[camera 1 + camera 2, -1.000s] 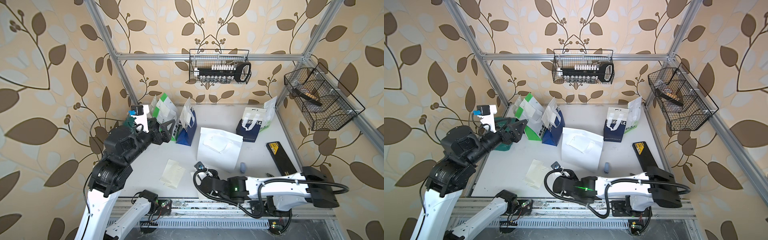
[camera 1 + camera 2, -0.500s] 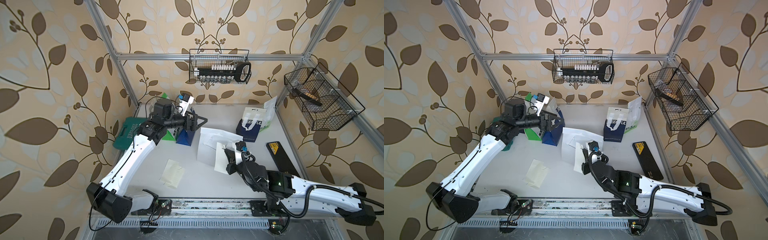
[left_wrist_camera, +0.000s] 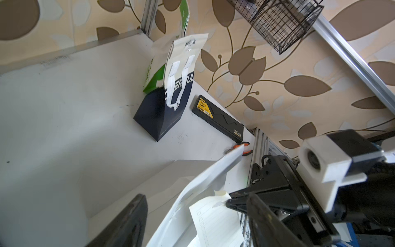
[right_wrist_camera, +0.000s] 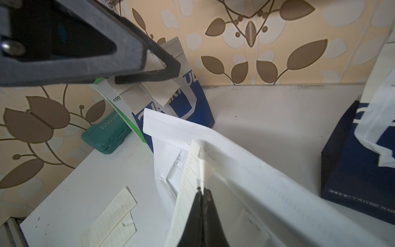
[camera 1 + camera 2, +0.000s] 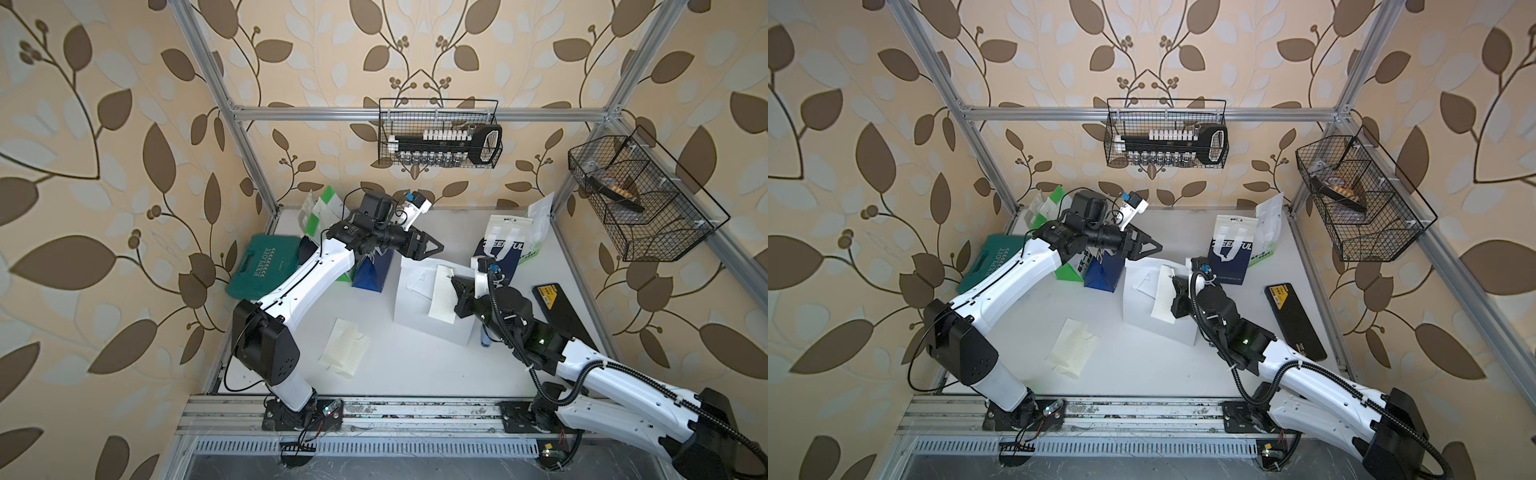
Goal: Staple the receipts to the bags
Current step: Hold the receipt from the takeout bag.
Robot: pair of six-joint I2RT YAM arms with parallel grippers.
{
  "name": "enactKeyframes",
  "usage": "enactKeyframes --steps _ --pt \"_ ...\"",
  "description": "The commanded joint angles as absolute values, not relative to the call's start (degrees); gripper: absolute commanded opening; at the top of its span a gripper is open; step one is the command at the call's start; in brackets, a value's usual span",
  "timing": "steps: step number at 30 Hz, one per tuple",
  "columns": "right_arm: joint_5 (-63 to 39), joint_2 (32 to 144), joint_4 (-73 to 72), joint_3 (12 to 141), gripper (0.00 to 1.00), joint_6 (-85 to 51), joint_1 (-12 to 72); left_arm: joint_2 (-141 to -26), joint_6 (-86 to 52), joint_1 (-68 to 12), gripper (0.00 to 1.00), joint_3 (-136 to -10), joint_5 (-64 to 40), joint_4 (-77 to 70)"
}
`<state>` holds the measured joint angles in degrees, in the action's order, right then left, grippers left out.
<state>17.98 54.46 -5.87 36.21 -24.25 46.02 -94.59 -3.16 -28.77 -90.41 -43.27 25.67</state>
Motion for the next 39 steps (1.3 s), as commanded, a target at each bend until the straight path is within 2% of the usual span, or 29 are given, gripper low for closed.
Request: enactKeyframes --steps 1,11,21,24,29,39 --pt "11.6 56.7 -9.52 36.53 0.0 -26.05 44.26 -96.41 -1.34 -28.06 0.68 -94.35 -47.63 28.15" --pt "11.98 59.95 -15.91 34.56 0.0 -28.52 42.1 -95.73 -0.69 -27.95 0.63 -91.14 -51.32 29.22" --pt "14.41 61.88 -14.8 35.5 0.0 -28.58 42.01 -94.84 0.54 -28.08 0.54 -89.6 -47.31 30.52" --pt "15.28 62.26 -14.75 35.23 0.0 -28.03 42.01 -94.52 0.62 -28.07 0.6 -88.72 -46.57 30.01" --pt "15.6 61.34 -15.21 34.8 0.0 -27.15 42.01 -94.92 -0.1 -28.11 0.61 -89.15 -47.57 28.49" --pt "15.6 56.61 -11.62 33.76 0.0 -26.2 41.92 -96.1 -2.68 -28.34 0.73 -94.99 -50.54 25.77"
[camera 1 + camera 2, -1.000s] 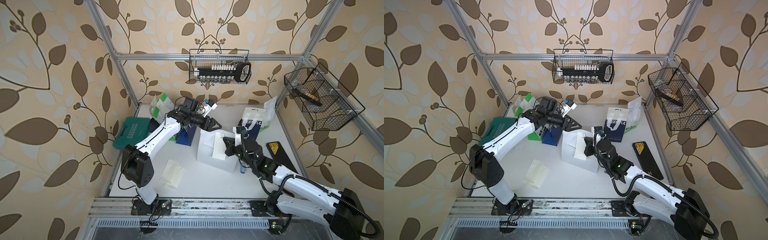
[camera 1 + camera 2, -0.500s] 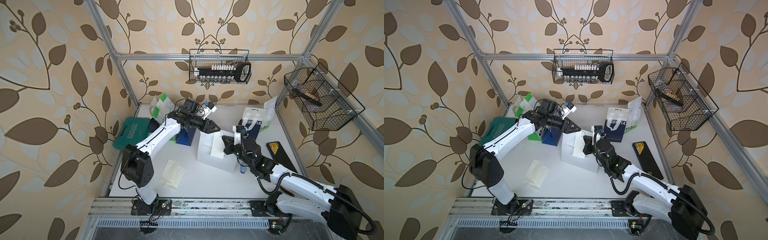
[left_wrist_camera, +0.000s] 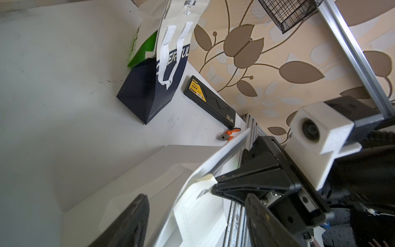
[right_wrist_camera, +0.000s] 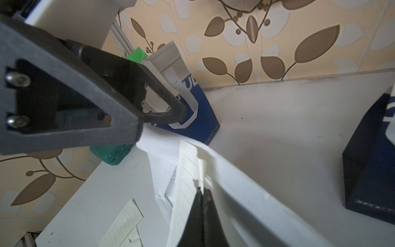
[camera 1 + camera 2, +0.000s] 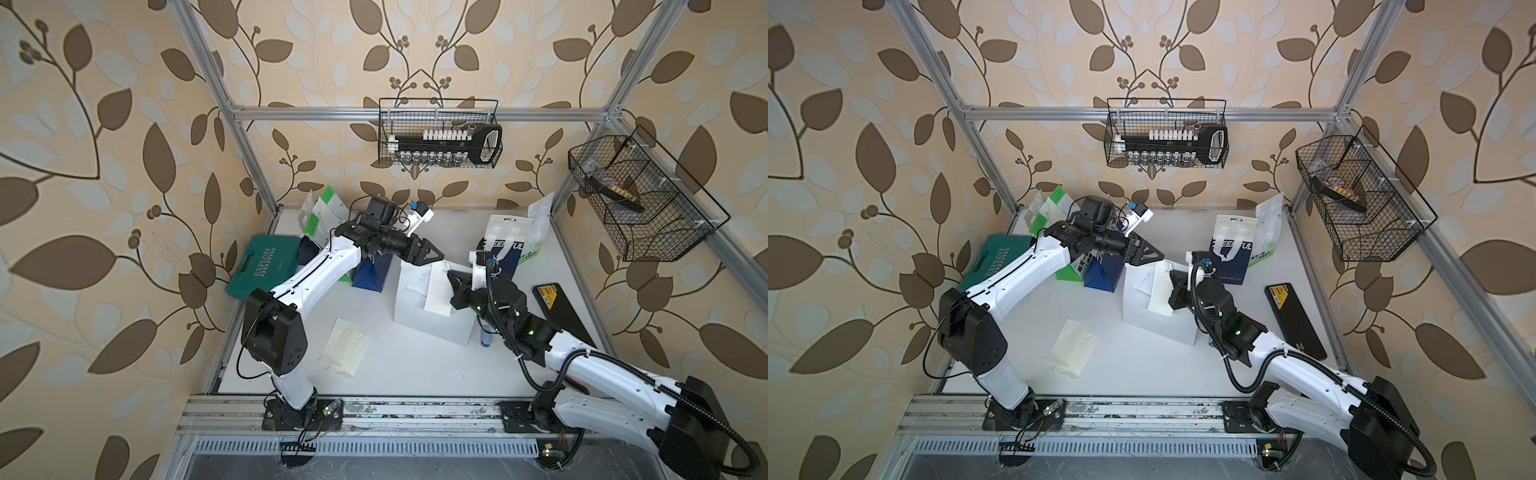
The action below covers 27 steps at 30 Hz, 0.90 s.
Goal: Staple the receipts to the bags
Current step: Hold the receipt from the takeout bag.
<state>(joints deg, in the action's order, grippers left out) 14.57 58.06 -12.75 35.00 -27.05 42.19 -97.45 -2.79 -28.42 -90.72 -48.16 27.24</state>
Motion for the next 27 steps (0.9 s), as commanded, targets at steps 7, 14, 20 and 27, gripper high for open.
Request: enactKeyframes --steps 7,14,20,27 --pt "15.61 56.01 -10.48 33.12 0.0 -26.34 41.08 -102.72 0.23 -29.65 0.73 -100.04 -48.64 31.02" --pt "15.48 57.21 -11.16 32.98 0.0 -26.25 40.67 -106.08 3.33 -30.15 0.68 -101.29 -47.43 35.18" --pt "16.09 57.35 -11.12 33.16 0.0 -25.69 40.67 -105.43 4.46 -30.38 0.58 -99.81 -48.51 35.68" --pt "17.55 57.19 -12.13 32.89 0.0 -26.12 40.69 -104.68 4.58 -30.41 0.53 -98.29 -50.54 34.81"
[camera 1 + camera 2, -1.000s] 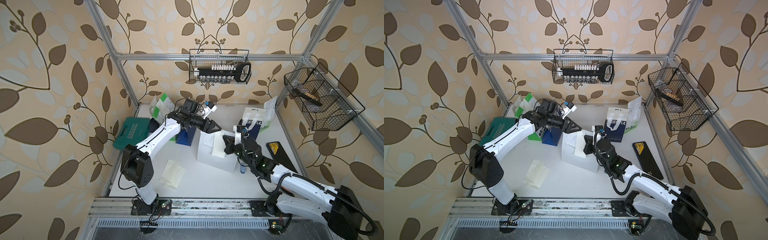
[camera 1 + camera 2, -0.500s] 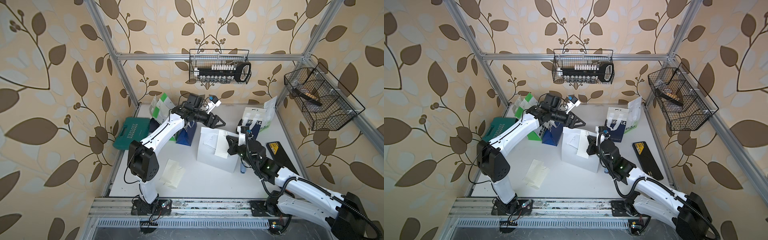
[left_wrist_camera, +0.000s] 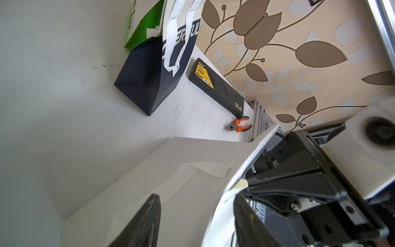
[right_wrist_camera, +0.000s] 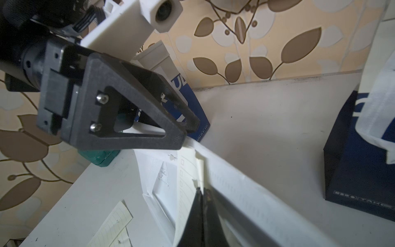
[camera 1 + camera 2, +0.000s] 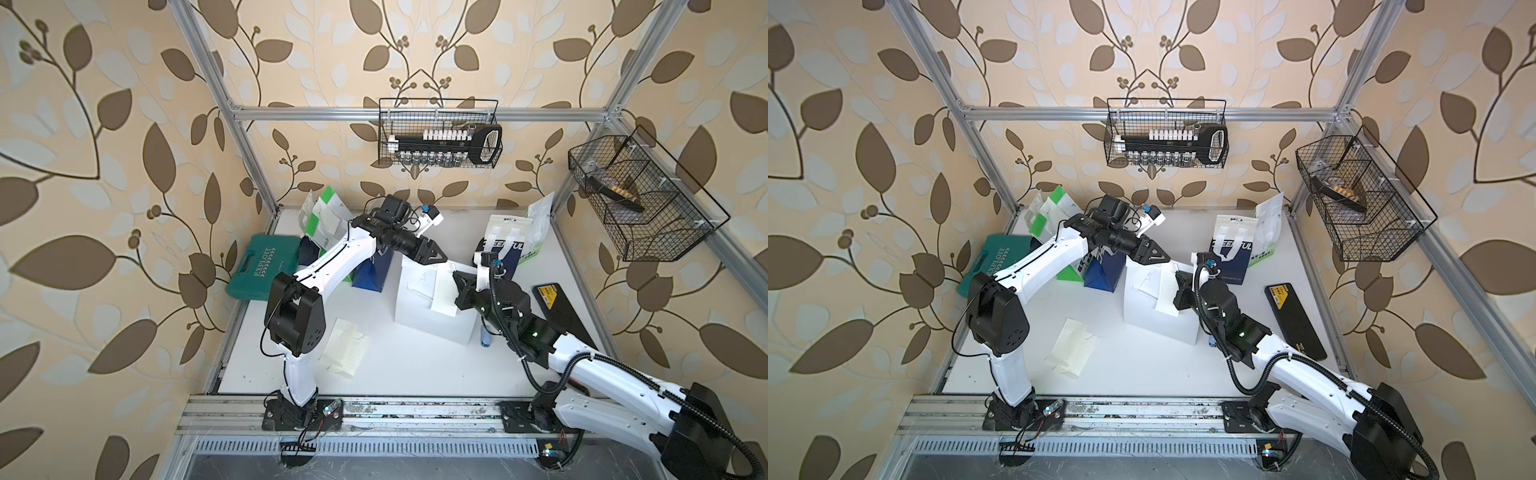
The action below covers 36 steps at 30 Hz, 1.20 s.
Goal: Staple the receipts to the bags
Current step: Hold the receipt from the takeout bag.
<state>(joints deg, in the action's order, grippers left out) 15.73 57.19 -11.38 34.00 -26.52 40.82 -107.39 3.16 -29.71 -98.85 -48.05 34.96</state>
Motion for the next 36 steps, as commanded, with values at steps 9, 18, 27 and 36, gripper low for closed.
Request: enactKeyframes --steps 9,18,27,36 --pt "18.56 57.09 -12.57 32.7 0.0 -26.37 39.47 -104.03 5.16 -30.35 0.51 -97.47 -50.65 34.9" --pt "17.35 58.36 -13.0 33.42 0.0 -26.11 39.42 -104.02 6.5 -30.76 0.48 -97.75 -49.24 36.46" --pt "17.95 58.37 -13.23 33.13 0.0 -26.65 39.46 -104.41 6.99 -31.09 0.41 -98.09 -48.64 37.0" --pt "17.6 59.06 -13.48 33.45 0.0 -26.9 39.46 -104.41 8.01 -31.69 0.42 -98.5 -47.87 38.08"
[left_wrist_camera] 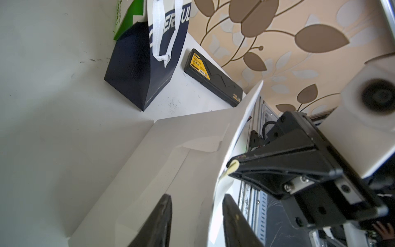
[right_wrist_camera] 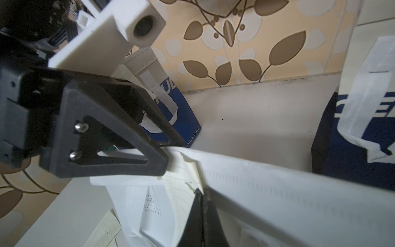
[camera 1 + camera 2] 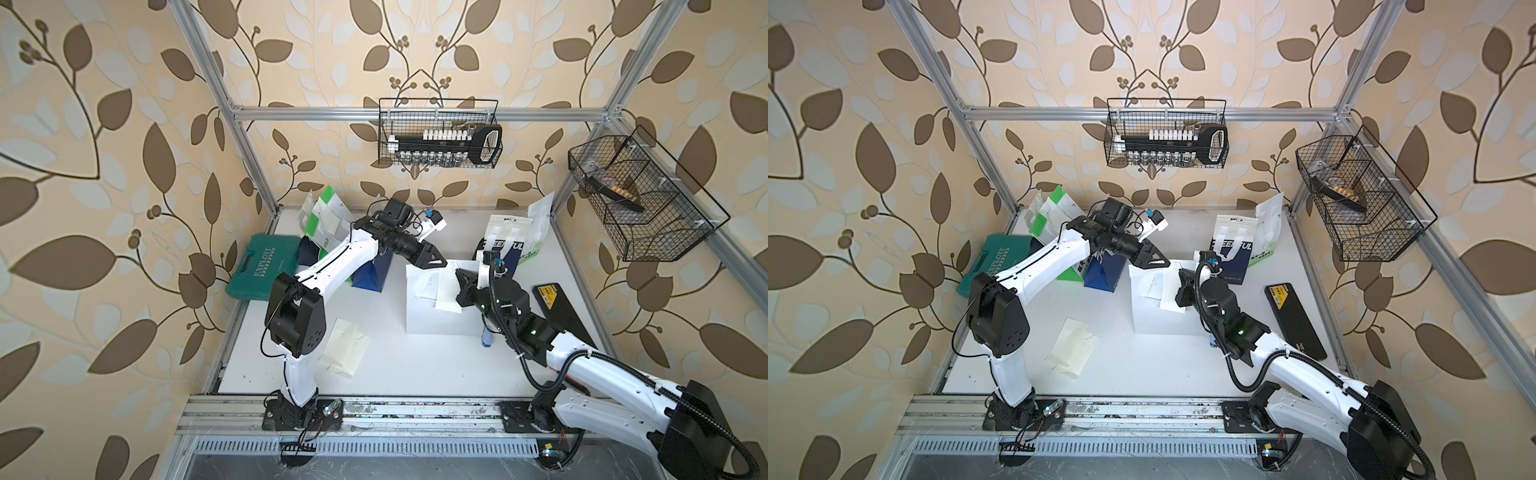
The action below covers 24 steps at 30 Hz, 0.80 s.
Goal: Staple the receipts to the bags
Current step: Hold the receipt from the takeout bag.
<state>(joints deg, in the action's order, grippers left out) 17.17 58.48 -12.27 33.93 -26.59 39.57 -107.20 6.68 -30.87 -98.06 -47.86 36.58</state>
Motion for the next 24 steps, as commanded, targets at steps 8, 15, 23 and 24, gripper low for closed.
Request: enactKeyframes --steps 8,15,23,24 --pt "18.32 58.8 -13.52 33.05 0.0 -27.24 39.46 -104.52 8.7 -32.17 0.2 -98.61 -47.02 38.32" --pt "23.28 57.29 -8.54 34.08 0.3 -27.16 39.42 -102.31 8.64 -32.24 0.0 -97.57 -44.59 37.46" --pt "27.79 55.91 4.31 37.98 0.59 -31.03 38.14 -95.98 8.55 -32.74 0.0 -93.34 -40.47 37.21" --pt "27.54 55.39 5.59 38.52 0.61 -31.5 38.11 -95.37 8.65 -32.72 0.0 -92.89 -39.68 37.76"
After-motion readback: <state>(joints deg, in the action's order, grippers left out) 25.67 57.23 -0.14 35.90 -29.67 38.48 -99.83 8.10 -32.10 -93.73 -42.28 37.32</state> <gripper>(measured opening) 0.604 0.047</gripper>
